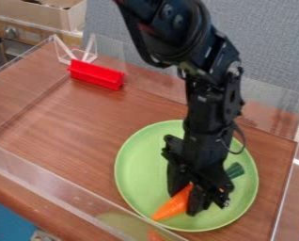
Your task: Put the carrot on the left side
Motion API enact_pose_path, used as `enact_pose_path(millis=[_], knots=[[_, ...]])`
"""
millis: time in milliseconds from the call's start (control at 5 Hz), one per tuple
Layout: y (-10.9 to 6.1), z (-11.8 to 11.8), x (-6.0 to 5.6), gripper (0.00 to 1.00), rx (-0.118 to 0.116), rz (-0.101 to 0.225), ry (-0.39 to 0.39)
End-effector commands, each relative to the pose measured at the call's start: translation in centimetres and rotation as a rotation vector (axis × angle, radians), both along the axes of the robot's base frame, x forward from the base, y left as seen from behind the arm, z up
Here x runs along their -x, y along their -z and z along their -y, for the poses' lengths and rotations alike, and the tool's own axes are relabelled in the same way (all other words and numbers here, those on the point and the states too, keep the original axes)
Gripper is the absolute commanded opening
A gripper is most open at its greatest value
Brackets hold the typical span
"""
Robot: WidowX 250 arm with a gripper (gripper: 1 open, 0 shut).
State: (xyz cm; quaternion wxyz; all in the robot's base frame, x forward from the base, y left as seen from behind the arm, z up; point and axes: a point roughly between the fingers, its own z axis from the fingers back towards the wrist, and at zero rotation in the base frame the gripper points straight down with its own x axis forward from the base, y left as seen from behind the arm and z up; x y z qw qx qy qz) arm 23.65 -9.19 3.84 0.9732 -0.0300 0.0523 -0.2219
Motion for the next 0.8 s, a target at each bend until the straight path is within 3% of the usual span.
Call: enact_pose_path(millis=[0,200,400,600], knots=[[-2.5,1.4,-0.6,0.00,0.014,0.075,-0.018],[-3.3,0.3,-0.6,0.00,0.012,0.088,0.016],[-2.1,-1.2,-1.0,0.00,0.022,0.076,0.046],[-1.2,-0.2,-1.1,0.00,0.032,0.074,0.076]])
